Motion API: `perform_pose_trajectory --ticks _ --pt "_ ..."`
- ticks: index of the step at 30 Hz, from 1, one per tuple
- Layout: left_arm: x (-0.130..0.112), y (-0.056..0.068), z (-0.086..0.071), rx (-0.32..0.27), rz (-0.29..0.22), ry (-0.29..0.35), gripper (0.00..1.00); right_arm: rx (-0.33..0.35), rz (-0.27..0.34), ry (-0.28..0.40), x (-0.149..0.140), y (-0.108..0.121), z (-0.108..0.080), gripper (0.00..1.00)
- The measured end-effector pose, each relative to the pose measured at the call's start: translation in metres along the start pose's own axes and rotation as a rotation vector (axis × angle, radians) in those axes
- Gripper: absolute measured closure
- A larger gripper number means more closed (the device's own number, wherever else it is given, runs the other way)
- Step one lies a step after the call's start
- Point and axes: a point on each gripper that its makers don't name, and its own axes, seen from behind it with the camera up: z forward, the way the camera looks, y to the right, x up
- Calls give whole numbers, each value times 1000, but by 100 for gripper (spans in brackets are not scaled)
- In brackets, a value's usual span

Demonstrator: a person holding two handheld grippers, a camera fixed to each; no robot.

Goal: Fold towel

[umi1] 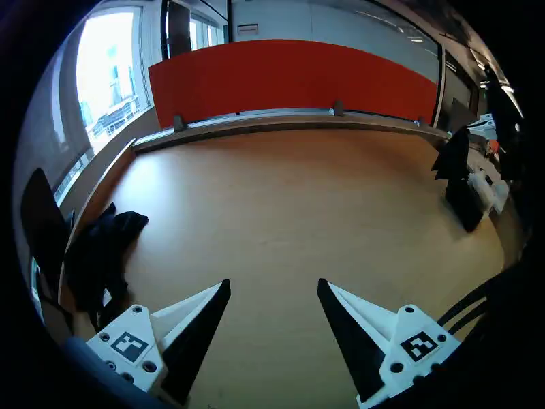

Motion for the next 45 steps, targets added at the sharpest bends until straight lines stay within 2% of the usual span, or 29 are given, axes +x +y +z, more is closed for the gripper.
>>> perform_pose_trajectory --ticks 9,21,34,45 --pt "7 8 4 -8 10 0 5 -32 37 -45 -34 26 -5 96" --pt "13 16 9 -22 20 2 5 -67 76 -98 -82 42 -23 96" --pt "16 22 10 -28 41 5 5 -89 137 -156 -141 36 -43 96" --pt "15 22 8 -28 48 4 5 -93 217 -261 -212 11 -53 96"
